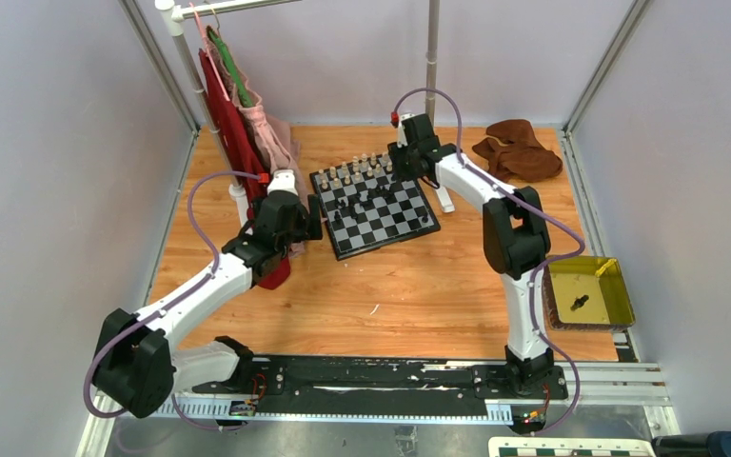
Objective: Set up the chess pieces on the board
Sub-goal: Place the chess piece on the chessboard, then pick up the chess piece from the chessboard.
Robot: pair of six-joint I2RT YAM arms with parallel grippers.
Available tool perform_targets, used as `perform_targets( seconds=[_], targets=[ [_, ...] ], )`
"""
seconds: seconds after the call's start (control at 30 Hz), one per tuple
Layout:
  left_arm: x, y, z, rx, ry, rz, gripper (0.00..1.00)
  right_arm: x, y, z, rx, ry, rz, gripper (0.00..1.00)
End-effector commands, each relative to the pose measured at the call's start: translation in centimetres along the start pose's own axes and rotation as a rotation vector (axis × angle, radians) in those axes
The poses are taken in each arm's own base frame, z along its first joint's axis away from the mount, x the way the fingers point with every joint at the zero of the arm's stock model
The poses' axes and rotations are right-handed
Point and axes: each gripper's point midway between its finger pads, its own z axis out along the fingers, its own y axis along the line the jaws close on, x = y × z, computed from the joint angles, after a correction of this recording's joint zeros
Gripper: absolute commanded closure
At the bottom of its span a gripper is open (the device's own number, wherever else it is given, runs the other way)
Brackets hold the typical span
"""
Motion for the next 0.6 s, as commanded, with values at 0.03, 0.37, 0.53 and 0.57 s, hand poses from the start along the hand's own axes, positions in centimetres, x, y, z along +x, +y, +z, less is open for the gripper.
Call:
perform_targets(
  seconds=[0.03,0.37,0.53,0.57],
  targets=[
    [-1.6,-0.2,0.6,-0.002,-0.039,0.0,0.0,-0.8,0.0,1.1,-0.023,-0.015,-0.001,0.56],
    [-1.8,-0.4,1.3,-0.004,-0.039,0.0,0.0,-1.0,0.4,2.8,-0.048,-0.014,-0.009,0.56],
    [-1.6,-0.2,1.5,-0.014,-0.038,0.001,0.0,-0.8,0.4,3.6,-0.052,-0.01,-0.009,0.56],
    [-1.6,-0.1,1.5,-0.016,-0.039,0.0,0.0,-0.8,0.4,3.7,-0.051,-0.009,-0.009,0.56]
  ],
)
